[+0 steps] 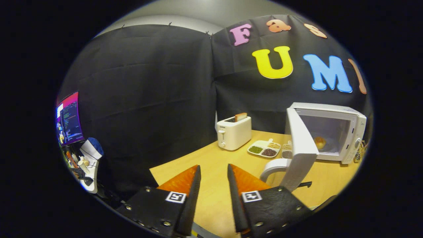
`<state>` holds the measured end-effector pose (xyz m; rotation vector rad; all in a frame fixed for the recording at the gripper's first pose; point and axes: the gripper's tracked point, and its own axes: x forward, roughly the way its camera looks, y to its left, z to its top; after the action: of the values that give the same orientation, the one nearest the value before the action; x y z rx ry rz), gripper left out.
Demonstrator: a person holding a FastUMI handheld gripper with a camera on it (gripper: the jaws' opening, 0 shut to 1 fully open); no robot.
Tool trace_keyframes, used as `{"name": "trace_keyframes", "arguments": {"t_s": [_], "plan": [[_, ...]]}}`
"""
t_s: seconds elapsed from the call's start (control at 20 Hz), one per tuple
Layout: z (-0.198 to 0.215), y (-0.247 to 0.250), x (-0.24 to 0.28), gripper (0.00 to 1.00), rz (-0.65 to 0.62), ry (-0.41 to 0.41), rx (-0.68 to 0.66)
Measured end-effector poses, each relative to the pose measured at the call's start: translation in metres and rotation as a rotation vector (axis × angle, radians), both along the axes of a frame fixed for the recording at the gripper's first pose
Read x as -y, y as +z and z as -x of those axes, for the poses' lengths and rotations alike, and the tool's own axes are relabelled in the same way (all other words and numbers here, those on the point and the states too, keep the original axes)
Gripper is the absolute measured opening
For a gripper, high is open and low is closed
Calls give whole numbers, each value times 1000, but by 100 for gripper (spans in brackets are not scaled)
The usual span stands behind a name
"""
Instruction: Open the microwave, put the food inside, and close the microwave door.
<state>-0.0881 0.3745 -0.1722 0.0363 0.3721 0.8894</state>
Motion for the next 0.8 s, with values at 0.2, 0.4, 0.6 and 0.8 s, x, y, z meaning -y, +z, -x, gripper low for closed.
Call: {"name": "trace_keyframes", "arguments": {"t_s": [0.2, 0.4, 0.6, 0.8], "plan": [[-23, -13, 33, 34, 52, -96, 0], [-29, -18, 39, 1, 42, -80, -22], [-38, -22, 58, 1, 57, -113, -19], [-57, -24, 86, 1, 76, -175, -21]]}}
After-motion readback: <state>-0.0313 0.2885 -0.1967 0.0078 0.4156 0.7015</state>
